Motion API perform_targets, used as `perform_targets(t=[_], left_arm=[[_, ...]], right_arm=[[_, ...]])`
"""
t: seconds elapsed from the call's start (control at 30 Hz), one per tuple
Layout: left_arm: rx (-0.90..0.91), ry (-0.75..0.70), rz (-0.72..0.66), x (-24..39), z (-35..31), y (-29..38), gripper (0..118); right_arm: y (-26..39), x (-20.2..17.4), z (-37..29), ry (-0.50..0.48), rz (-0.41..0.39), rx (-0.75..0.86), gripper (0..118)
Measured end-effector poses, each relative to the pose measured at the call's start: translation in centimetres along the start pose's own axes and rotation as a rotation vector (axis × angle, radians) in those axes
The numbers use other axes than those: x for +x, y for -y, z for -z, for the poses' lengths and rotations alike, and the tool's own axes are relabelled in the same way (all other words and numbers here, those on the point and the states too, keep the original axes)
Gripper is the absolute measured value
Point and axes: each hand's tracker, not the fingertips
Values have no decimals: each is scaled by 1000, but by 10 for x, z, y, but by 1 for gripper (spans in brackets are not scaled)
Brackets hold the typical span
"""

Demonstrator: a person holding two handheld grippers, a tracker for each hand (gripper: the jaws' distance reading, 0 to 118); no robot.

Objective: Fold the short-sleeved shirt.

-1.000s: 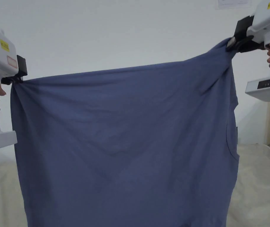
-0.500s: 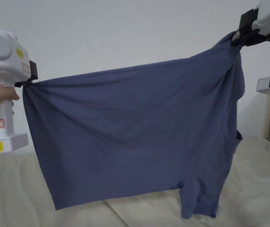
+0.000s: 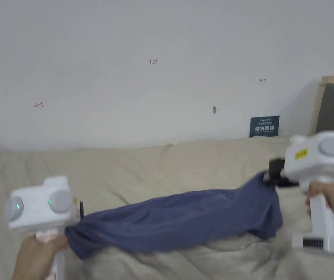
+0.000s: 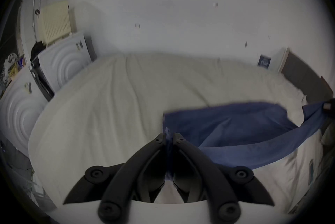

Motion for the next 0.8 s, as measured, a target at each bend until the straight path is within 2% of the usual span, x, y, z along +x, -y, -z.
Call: perform_targets(t=[0.1, 0.27, 0.4, 0.5, 0.6, 0.8], left_arm=[[-103, 18, -24, -1, 31, 38, 5], [-159, -10, -7, -10, 22, 83, 5], [-142, 11, -49, -26, -3, 100, 5], [-103, 16, -17, -33, -32, 112, 5], [-50, -3, 10, -42, -66, 126, 5], [-32, 26, -1, -65, -116, 178, 5]], right_arm=[[61, 18, 19, 48, -2, -81, 4], [124, 60, 40, 62, 98, -226, 4], [146, 71, 20, 60, 56, -190, 4], [155, 71, -15, 20, 39, -145, 4], [162, 73, -50, 27, -4, -111, 4], [211, 95, -116, 26, -5, -97, 4]])
